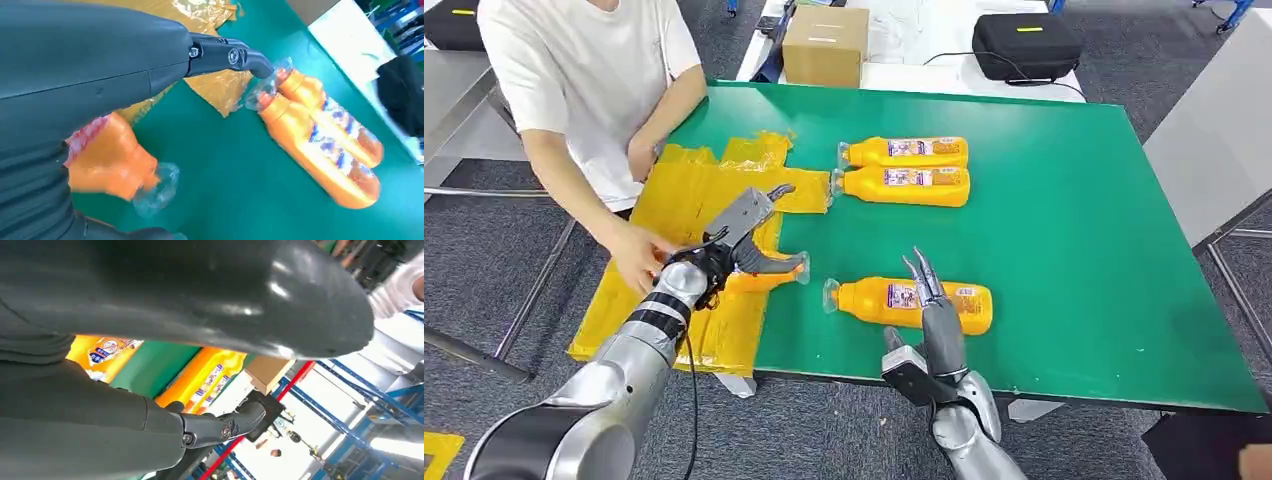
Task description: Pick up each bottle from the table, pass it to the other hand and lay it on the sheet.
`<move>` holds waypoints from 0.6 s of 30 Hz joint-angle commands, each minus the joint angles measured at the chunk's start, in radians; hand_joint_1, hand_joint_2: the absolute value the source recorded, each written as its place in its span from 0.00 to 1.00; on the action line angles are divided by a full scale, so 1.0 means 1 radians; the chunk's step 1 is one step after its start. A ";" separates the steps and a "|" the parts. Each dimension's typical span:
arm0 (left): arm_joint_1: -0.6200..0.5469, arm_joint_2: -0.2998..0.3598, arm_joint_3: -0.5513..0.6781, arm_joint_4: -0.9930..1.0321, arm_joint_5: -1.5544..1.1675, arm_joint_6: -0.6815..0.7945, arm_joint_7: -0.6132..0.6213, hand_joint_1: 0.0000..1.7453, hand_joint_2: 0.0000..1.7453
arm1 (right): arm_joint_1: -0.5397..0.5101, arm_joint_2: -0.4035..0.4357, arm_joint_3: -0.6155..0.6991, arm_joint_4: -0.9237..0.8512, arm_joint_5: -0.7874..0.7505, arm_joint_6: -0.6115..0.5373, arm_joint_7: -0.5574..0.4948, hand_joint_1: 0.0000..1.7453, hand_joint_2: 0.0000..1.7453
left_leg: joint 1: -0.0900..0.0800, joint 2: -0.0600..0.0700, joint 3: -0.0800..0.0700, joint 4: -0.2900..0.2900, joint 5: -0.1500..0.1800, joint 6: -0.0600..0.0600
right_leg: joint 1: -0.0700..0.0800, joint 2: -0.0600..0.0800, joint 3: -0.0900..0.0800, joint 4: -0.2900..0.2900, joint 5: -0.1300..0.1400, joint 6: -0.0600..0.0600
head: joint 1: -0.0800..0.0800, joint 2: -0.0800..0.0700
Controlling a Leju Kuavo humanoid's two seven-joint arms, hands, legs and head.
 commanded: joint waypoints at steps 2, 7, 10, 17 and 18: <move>0.105 -0.037 -0.027 -0.340 0.298 0.122 -0.030 0.00 1.00 | -0.021 -0.047 -0.007 -0.070 0.090 0.043 0.041 0.00 0.00 | 0.000 0.002 0.005 0.001 -0.004 -0.001 | 0.000 0.002 0.005 0.001 -0.003 -0.001 | 0.000 0.000; 0.197 -0.004 -0.087 -0.564 0.511 0.113 -0.054 0.00 1.00 | -0.095 -0.101 0.006 0.049 0.216 0.059 0.147 0.00 0.00 | 0.001 0.001 0.007 0.001 -0.004 -0.001 | 0.001 0.001 0.007 0.000 -0.003 -0.002 | 0.000 0.000; 0.245 0.016 -0.099 -0.688 0.635 0.078 -0.005 0.00 1.00 | -0.137 -0.128 -0.009 0.114 0.258 0.113 0.226 0.00 1.00 | 0.000 0.004 0.006 0.002 -0.004 -0.001 | 0.000 0.004 0.005 0.001 -0.003 -0.002 | 0.000 0.000; 0.428 0.038 -0.113 -0.908 0.838 0.068 0.065 0.00 1.00 | -0.173 -0.201 0.002 0.247 0.381 0.184 0.346 0.00 1.00 | -0.001 0.005 0.005 -0.001 -0.002 -0.001 | 0.000 0.005 0.005 -0.002 -0.001 -0.001 | 0.000 0.000; 0.454 0.038 -0.114 -0.927 0.884 0.051 0.073 0.00 1.00 | -0.170 -0.210 0.000 0.245 0.395 0.183 0.365 0.00 1.00 | 0.000 0.007 0.008 -0.002 -0.004 -0.001 | 0.000 0.006 0.007 -0.002 -0.002 -0.001 | -0.001 0.000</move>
